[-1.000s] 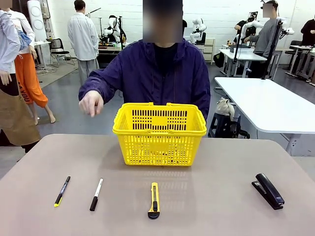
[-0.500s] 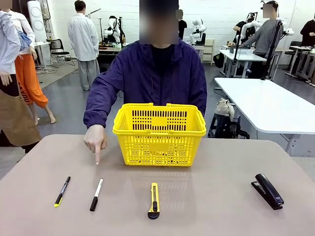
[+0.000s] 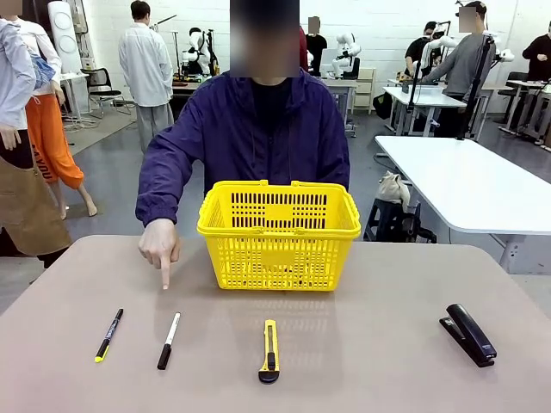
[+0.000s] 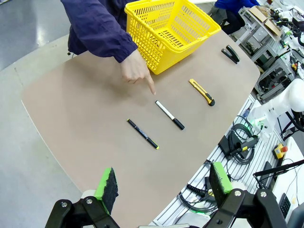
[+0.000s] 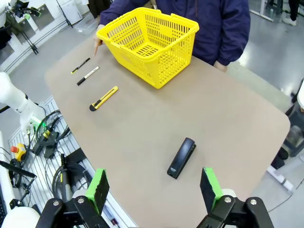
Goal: Place the items the person wants into the basket.
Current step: Pick up the item the person points to and place it in the Market Basket.
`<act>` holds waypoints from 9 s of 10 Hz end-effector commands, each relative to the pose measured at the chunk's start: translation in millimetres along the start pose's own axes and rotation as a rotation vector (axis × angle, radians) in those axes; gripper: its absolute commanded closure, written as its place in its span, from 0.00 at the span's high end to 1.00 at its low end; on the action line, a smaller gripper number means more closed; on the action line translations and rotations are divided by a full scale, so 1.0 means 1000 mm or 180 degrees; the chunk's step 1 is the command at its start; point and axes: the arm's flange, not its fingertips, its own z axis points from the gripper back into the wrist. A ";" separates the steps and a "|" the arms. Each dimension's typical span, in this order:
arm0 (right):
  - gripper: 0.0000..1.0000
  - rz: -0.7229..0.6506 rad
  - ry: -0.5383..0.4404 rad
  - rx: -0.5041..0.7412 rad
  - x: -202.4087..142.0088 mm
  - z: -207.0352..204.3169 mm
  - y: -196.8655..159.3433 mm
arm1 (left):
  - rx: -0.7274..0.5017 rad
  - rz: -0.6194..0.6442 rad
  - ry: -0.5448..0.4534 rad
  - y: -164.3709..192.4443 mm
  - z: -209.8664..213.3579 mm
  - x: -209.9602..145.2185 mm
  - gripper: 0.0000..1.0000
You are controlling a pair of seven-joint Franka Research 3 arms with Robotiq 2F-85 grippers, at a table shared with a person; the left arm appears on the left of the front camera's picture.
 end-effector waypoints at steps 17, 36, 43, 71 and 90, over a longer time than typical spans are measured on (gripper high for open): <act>1.00 0.0036 -0.0081 0.0062 0.000 0.000 -0.002 | 0.2029 0.0596 0.1830 -0.147 -0.347 0.032 1.00; 1.00 0.0036 -0.0081 0.0062 0.000 0.000 -0.002 | 0.2117 0.1759 0.1662 -0.141 -0.482 -0.026 1.00; 1.00 0.0036 -0.0081 0.0062 0.000 0.000 -0.002 | 0.2098 0.1870 0.1649 -0.140 -0.494 -0.023 1.00; 1.00 0.0036 -0.0081 0.0062 0.000 0.000 -0.002 | 0.2158 0.1426 0.1530 -0.247 -0.288 0.090 0.00; 1.00 0.0036 -0.0081 0.0062 0.000 0.000 -0.002 | 0.0671 -0.2190 0.2464 -0.218 -0.467 0.304 0.16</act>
